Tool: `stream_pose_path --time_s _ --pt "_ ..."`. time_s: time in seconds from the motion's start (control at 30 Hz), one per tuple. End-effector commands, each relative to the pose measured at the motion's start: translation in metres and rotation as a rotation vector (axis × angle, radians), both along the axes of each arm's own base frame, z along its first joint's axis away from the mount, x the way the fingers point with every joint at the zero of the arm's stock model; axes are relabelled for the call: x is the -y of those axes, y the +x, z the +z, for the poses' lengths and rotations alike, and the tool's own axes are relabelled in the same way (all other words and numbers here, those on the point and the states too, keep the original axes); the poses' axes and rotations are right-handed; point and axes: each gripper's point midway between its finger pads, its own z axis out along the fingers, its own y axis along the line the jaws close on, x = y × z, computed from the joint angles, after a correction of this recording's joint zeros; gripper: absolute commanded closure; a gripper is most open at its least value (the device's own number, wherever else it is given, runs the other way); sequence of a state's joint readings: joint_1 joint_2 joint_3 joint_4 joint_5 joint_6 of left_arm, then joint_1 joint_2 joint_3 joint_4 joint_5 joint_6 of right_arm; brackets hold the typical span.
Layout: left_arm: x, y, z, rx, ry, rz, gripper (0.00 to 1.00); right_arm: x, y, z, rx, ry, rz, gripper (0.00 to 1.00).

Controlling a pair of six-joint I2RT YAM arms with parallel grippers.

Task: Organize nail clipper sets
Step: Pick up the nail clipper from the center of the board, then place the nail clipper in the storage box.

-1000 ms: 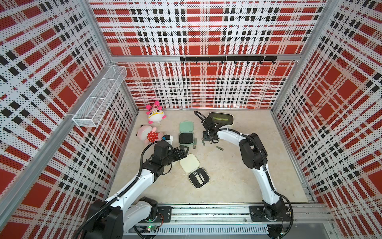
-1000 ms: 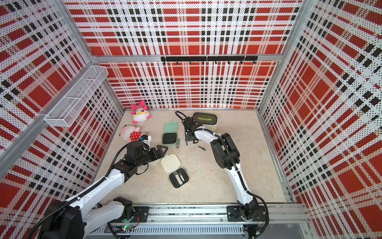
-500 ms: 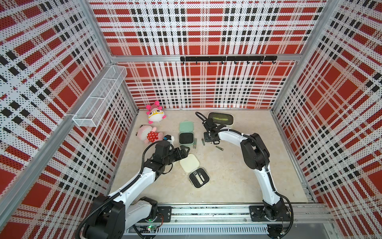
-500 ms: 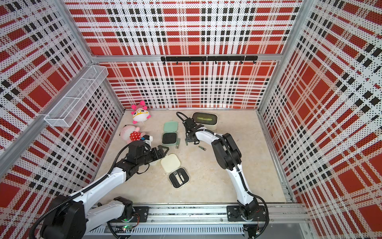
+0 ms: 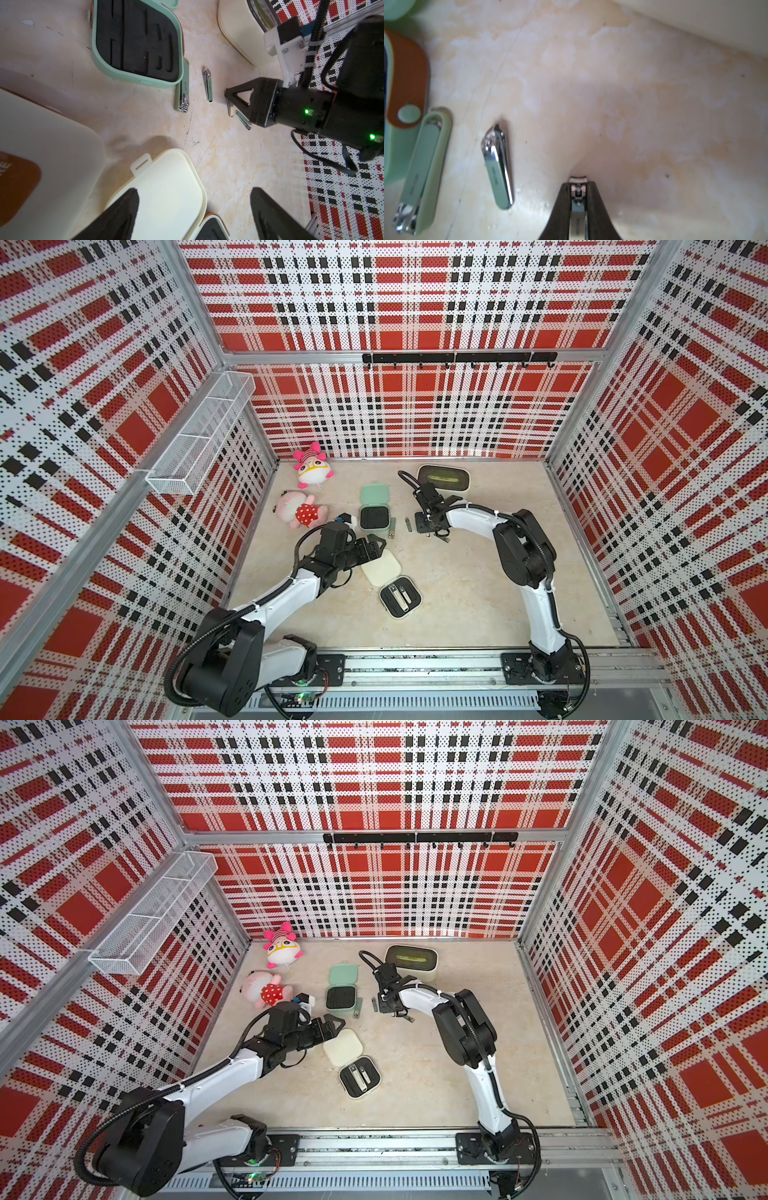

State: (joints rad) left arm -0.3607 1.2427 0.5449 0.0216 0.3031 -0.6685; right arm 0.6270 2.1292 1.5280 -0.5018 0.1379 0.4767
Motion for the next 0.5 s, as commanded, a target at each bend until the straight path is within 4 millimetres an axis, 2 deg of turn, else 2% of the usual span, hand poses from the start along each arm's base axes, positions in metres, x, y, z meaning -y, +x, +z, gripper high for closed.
stream_pose_path --time_s 0.0,0.27,0.47 --pt "0.009 0.008 0.009 0.036 -0.029 -0.013 0.13 -0.016 -0.018 0.038 0.077 0.054 0.058 0.87" --pt "0.011 0.008 -0.003 0.016 -0.037 0.000 0.16 -0.045 -0.092 0.056 0.143 0.102 0.204 0.86" --pt "0.008 0.007 -0.012 0.005 -0.026 0.015 0.17 -0.072 -0.146 0.054 0.170 0.126 0.309 0.86"
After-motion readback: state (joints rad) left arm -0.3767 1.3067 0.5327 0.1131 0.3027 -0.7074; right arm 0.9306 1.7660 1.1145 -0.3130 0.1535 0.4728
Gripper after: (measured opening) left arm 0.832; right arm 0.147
